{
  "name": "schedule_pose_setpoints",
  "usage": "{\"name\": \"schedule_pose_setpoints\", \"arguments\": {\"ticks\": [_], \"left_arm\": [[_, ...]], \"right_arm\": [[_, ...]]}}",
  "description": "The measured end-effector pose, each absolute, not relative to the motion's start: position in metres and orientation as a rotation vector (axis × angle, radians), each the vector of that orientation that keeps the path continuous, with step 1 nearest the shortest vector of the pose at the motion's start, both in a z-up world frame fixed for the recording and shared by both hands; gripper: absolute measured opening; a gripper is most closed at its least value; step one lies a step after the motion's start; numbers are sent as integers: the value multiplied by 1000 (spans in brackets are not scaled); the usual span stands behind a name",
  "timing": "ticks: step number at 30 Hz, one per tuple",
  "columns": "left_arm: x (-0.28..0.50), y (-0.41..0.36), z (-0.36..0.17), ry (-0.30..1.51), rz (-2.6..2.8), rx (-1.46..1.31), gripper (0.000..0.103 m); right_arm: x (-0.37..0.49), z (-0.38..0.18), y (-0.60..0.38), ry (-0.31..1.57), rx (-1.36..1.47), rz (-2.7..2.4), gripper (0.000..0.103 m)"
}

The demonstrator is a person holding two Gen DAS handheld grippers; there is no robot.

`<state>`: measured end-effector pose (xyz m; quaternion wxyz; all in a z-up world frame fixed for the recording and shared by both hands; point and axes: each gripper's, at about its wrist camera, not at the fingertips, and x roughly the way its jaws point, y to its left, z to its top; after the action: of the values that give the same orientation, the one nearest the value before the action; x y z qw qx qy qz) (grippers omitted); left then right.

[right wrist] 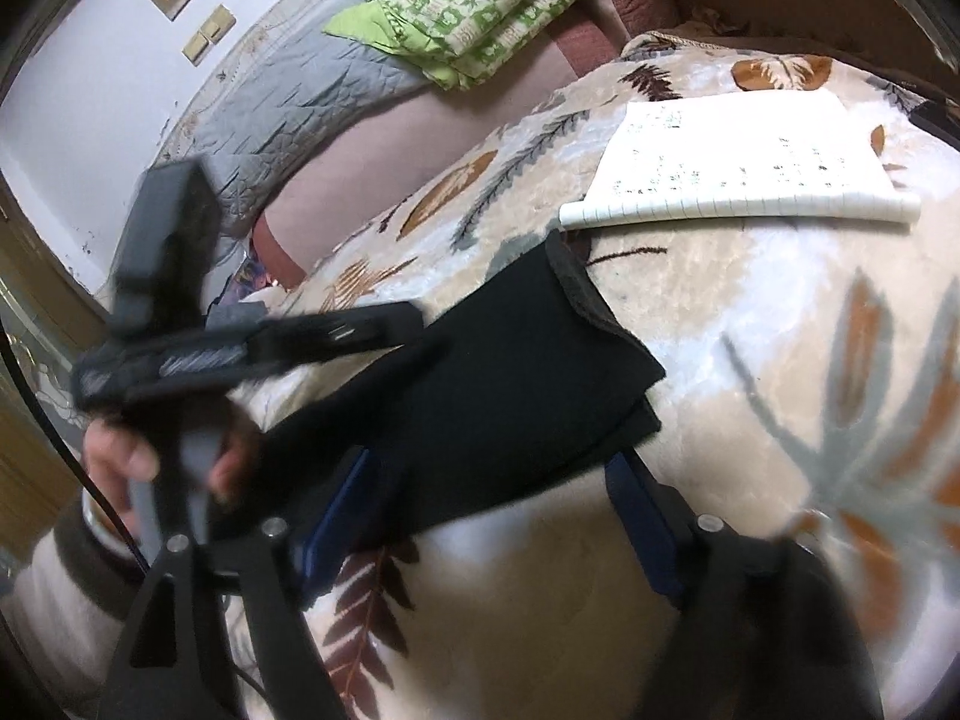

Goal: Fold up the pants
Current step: 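Lift the pants end with the right gripper and fold it toward the left gripper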

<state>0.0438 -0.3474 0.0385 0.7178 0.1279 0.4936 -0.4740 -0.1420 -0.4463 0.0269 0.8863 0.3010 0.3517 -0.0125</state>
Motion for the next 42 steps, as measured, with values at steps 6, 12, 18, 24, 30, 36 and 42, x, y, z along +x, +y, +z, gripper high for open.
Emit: {"name": "schedule_pose_setpoints", "arguments": {"ticks": [6, 12, 18, 24, 30, 36, 42], "left_arm": [[44, -390, 23, 1147, -1129, 310, 82], [37, -402, 17, 1086, -1171, 324, 63], [48, -388, 30, 1132, -1196, 234, 17], [57, -306, 100, 1013, -1133, 51, 18], [68, -173, 133, 914, -876, -61, 53], [56, -65, 106, 970, -650, -133, 55], [34, -39, 79, 1014, -604, -220, 68]], "right_arm": [[-135, 26, -446, 706, 598, -23, 82], [-127, 20, -452, 702, 593, -61, 27], [-128, 44, -442, 676, 536, -36, 9], [-131, 112, -373, 578, 261, 117, 9], [-108, 111, -271, 636, 8, 284, 9], [-77, 54, -196, 839, -49, 436, 23], [-99, 97, -240, 728, 141, 516, 48]]}}
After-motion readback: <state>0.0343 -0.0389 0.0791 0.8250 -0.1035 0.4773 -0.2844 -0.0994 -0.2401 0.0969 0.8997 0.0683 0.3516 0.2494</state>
